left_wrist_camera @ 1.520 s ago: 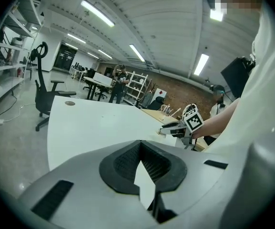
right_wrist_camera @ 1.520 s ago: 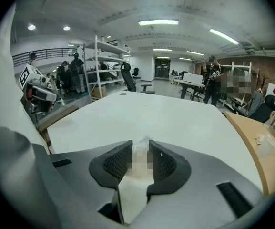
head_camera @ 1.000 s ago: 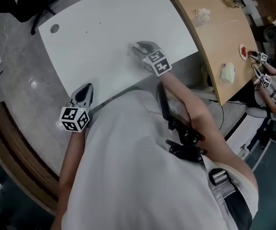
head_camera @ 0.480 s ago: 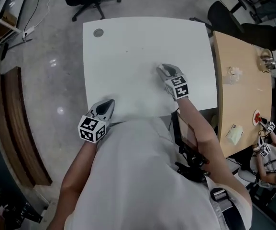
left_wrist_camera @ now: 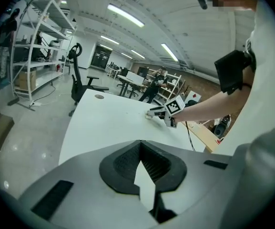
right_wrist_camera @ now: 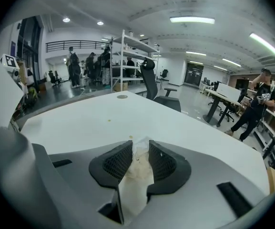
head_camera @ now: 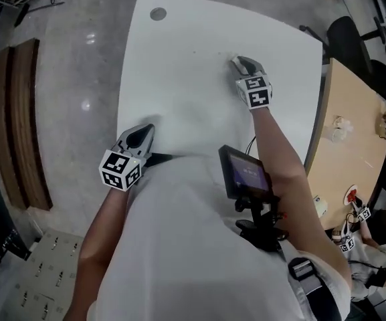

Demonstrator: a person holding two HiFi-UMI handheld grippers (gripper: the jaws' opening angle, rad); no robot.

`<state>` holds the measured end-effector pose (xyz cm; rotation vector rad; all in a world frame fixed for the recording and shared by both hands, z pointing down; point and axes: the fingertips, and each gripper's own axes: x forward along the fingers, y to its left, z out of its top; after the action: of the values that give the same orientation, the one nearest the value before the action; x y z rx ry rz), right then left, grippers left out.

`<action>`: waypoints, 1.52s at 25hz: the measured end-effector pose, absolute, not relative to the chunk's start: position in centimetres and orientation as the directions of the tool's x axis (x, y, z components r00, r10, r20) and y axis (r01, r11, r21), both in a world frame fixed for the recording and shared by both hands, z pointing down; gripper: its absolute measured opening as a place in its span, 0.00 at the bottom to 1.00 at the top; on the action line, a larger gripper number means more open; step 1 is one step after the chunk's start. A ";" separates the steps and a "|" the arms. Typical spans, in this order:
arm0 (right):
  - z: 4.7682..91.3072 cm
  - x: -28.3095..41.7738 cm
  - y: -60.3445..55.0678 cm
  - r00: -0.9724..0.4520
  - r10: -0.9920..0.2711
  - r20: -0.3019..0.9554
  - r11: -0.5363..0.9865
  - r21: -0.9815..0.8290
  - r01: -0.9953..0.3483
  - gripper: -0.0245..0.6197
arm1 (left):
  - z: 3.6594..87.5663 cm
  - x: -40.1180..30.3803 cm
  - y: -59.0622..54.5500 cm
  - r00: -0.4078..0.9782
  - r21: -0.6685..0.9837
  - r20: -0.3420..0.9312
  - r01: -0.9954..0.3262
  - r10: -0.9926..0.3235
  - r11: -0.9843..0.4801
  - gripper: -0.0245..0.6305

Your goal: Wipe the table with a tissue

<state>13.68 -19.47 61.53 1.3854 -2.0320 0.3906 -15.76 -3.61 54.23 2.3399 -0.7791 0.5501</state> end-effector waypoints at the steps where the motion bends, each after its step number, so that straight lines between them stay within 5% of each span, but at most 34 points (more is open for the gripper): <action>1: 61.7 13.7 -20.4 -0.243 -0.721 0.648 0.399 0.101 -0.911 0.21 | 54.3 -16.0 -3.4 0.729 0.412 0.554 -0.659 -0.402 -0.629 0.04; 20: 62.3 8.4 -22.1 -0.397 -0.650 0.648 0.624 0.157 -0.766 0.19 | 54.3 -17.1 -3.1 0.673 0.415 0.577 -0.730 -0.463 -0.543 0.04; 28: 62.1 6.0 -18.0 -0.563 -0.471 0.679 0.781 0.024 -0.624 0.19 | 54.3 -16.0 -3.1 0.690 0.425 0.563 -0.714 -0.456 -0.555 0.04; 33: 59.4 12.3 -22.0 -0.445 -0.689 0.573 0.503 -0.065 -0.862 0.19 | 54.1 -15.6 -3.2 0.704 0.436 0.556 -0.700 -0.442 -0.566 0.04; 38: 62.0 15.2 -22.0 -0.335 -0.683 0.649 0.460 0.026 -0.887 0.19 | 54.3 -15.4 -2.4 0.699 0.442 0.562 -0.706 -0.443 -0.553 0.04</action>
<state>15.18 -21.96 61.97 1.3027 -2.1195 0.4484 -15.36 -2.43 54.31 2.2422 -0.8726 0.5148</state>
